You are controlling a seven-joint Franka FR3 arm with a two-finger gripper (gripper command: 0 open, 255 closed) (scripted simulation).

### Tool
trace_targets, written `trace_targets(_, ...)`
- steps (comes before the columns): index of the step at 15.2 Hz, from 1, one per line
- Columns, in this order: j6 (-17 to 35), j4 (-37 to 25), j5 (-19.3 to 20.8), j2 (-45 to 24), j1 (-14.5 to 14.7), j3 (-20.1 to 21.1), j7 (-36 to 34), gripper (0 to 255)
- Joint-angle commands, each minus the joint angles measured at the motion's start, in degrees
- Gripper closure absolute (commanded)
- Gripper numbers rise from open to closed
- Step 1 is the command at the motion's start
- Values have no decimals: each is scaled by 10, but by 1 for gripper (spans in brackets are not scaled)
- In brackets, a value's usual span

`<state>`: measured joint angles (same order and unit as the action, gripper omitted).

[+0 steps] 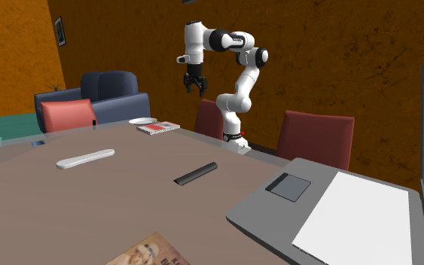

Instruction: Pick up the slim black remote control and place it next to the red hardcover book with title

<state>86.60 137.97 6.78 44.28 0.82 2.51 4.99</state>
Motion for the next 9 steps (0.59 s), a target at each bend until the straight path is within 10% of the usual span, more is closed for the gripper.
trace_targets(1, 0, 0, 0, 0, 0, 0, 0, 0)
trace_targets(9, 114, 7, -53, -97, 22, 68, -97, 0)
